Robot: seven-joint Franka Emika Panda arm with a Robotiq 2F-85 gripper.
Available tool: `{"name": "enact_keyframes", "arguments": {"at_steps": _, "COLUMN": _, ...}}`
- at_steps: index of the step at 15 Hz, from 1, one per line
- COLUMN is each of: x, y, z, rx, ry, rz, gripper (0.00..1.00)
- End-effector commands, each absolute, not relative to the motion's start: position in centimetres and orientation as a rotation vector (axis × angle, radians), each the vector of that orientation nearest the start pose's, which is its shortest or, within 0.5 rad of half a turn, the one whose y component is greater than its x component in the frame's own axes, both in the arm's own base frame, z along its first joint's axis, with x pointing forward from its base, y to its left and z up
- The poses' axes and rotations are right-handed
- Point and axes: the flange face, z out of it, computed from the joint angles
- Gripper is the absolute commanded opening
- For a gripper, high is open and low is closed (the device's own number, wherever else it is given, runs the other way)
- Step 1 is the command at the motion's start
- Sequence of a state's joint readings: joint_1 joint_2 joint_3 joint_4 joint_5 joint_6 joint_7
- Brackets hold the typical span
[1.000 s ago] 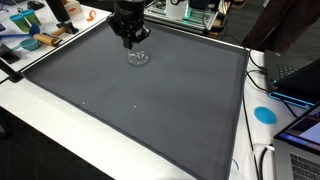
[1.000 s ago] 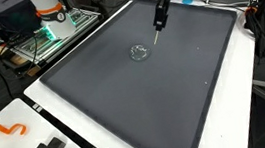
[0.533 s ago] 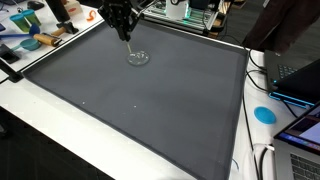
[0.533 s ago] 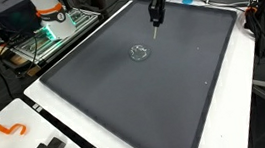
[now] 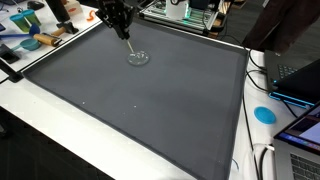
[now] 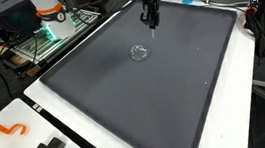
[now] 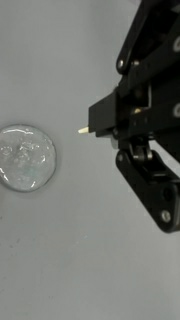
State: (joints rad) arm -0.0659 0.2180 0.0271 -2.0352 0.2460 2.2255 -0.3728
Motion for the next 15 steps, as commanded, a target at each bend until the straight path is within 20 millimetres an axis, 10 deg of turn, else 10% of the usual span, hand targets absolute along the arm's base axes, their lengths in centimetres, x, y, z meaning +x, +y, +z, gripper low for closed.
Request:
{"name": "enact_keyframes", "arguments": {"at_steps": 1, "x": 58.5, "y": -1.3, "z": 33.8, "rx": -2.929, "ry": -0.268, "rz": -0.021, "gripper": 0.13}}
{"name": "enact_keyframes", "arguments": {"at_steps": 15, "x": 57.8, "y": -4.0, "z": 31.3, "rx": -2.634, "ry": -0.242, "rz": -0.022, "gripper": 0.03}}
